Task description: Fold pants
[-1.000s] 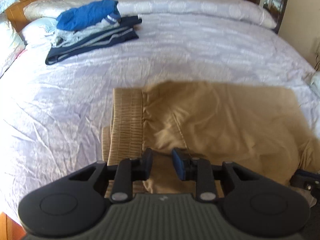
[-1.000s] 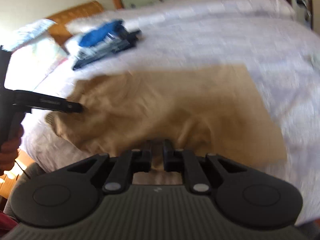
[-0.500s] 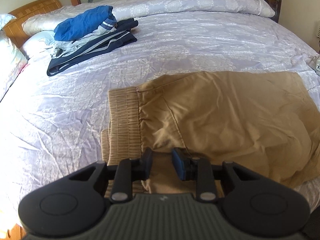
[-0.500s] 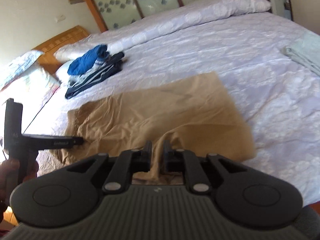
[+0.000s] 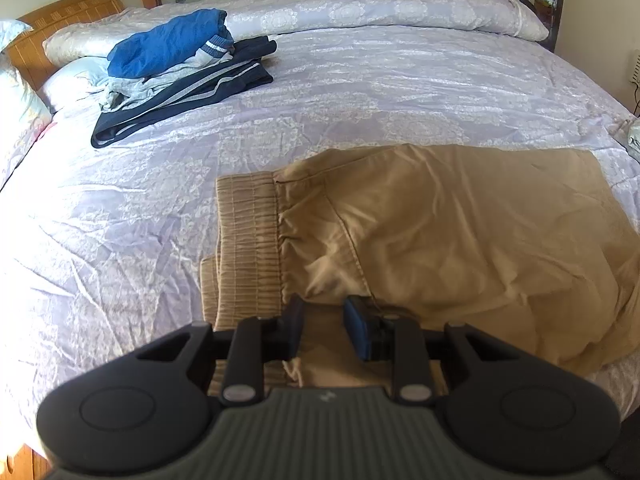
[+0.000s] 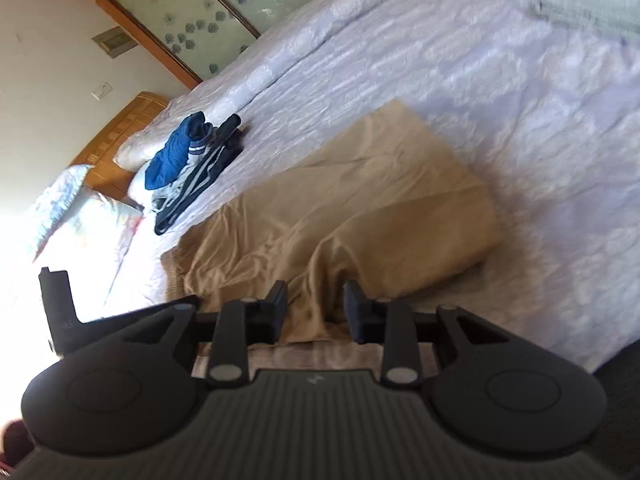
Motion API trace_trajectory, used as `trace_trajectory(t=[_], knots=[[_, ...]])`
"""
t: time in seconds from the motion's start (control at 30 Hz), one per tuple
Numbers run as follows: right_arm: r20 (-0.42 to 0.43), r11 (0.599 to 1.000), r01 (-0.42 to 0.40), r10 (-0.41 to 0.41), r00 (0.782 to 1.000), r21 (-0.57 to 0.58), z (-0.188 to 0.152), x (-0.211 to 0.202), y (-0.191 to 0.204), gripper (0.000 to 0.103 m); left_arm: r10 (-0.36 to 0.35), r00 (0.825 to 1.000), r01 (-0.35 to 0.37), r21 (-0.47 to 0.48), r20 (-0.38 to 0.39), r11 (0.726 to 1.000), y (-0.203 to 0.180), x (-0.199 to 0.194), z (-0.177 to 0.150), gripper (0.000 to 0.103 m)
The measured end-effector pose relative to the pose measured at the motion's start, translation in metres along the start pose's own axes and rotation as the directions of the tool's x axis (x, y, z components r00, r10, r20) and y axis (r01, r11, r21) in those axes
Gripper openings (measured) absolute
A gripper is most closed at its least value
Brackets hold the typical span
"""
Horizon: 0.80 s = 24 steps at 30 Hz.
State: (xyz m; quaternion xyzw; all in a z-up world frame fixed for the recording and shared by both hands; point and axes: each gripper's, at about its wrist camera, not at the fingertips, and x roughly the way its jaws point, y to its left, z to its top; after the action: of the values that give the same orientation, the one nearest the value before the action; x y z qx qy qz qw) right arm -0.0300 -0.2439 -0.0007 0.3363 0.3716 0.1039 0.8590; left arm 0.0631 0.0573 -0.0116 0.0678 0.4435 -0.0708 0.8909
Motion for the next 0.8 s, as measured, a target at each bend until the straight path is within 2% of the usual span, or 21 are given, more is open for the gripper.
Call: trace_trajectory(t=[0.03, 0.1, 0.13, 0.2, 0.23, 0.27, 0.3, 0.33, 0.4, 0.5, 0.6, 0.63, 0.7, 0.77, 0.8], knots=[[-0.007, 0.998, -0.022, 0.023, 1.0, 0.055, 0.002, 0.004, -0.005, 0.035, 0.0, 1.0, 0.0, 0.0, 0.001, 1.0, 0.0, 0.0, 0.0, 0.025], [-0.004, 0.976, -0.07, 0.072, 0.997, 0.205, 0.008, 0.012, -0.019, 0.046, -0.001, 1.0, 0.001, 0.001, 0.0, 1.0, 0.0, 0.0, 0.0, 0.025], [-0.002, 0.957, -0.077, 0.081, 0.997, 0.281, 0.011, 0.016, -0.026, 0.058, 0.0, 1.0, 0.0, 0.001, 0.0, 1.0, 0.0, 0.0, 0.0, 0.025], [-0.024, 0.926, -0.064, 0.079, 0.997, 0.373, 0.017, 0.028, -0.034, 0.059, -0.001, 1.0, 0.001, -0.005, -0.002, 1.0, 0.0, 0.001, 0.001, 0.025], [-0.044, 0.928, -0.041, 0.062, 0.997, 0.371, 0.019, 0.036, -0.034, 0.054, 0.0, 1.0, 0.0, -0.005, -0.002, 1.0, 0.0, 0.001, 0.001, 0.025], [-0.064, 0.939, -0.012, 0.036, 0.997, 0.343, 0.021, 0.042, -0.031, 0.029, -0.001, 1.0, 0.001, -0.003, -0.002, 1.0, 0.0, 0.001, 0.001, 0.025], [-0.081, 0.951, 0.032, -0.008, 0.997, 0.308, 0.021, 0.046, -0.027, 0.011, -0.003, 1.0, 0.003, -0.002, -0.002, 1.0, 0.0, 0.001, 0.0, 0.025], [-0.098, 0.958, 0.066, -0.04, 0.994, 0.278, 0.021, 0.047, -0.024, 0.003, -0.007, 1.0, 0.007, -0.001, -0.002, 1.0, 0.001, 0.001, 0.0, 0.025], [-0.057, 0.96, 0.041, -0.026, 0.998, 0.277, 0.018, 0.033, -0.02, 0.003, -0.019, 1.0, 0.019, 0.001, -0.004, 1.0, 0.004, 0.001, 0.0, 0.025], [0.008, 0.989, 0.058, -0.06, 0.998, 0.133, 0.014, 0.003, 0.002, 0.002, -0.027, 1.0, 0.027, -0.001, -0.011, 1.0, 0.005, 0.002, 0.001, 0.025], [-0.087, 0.973, 0.133, -0.118, 0.989, 0.191, -0.004, 0.014, -0.023, 0.002, -0.012, 1.0, 0.012, 0.009, -0.009, 1.0, 0.002, 0.005, 0.001, 0.025], [-0.088, 0.961, 0.108, -0.088, 0.992, 0.253, -0.011, 0.018, -0.038, 0.0, -0.006, 1.0, 0.006, 0.014, -0.008, 1.0, 0.001, 0.005, 0.001, 0.025], [-0.086, 0.944, 0.063, -0.037, 0.996, 0.324, -0.008, 0.015, -0.048, 0.006, 0.004, 1.0, -0.004, 0.029, -0.011, 1.0, -0.002, 0.003, 0.002, 0.025], [-0.085, 0.952, 0.058, -0.034, 0.996, 0.3, -0.001, 0.006, -0.042, 0.023, 0.004, 1.0, -0.003, 0.04, -0.024, 0.999, -0.003, -0.004, 0.004, 0.027], [-0.08, 0.958, 0.056, -0.034, 0.996, 0.28, 0.001, 0.001, -0.039, 0.025, -0.006, 1.0, 0.007, 0.036, -0.028, 0.999, -0.001, -0.009, 0.006, 0.032]])
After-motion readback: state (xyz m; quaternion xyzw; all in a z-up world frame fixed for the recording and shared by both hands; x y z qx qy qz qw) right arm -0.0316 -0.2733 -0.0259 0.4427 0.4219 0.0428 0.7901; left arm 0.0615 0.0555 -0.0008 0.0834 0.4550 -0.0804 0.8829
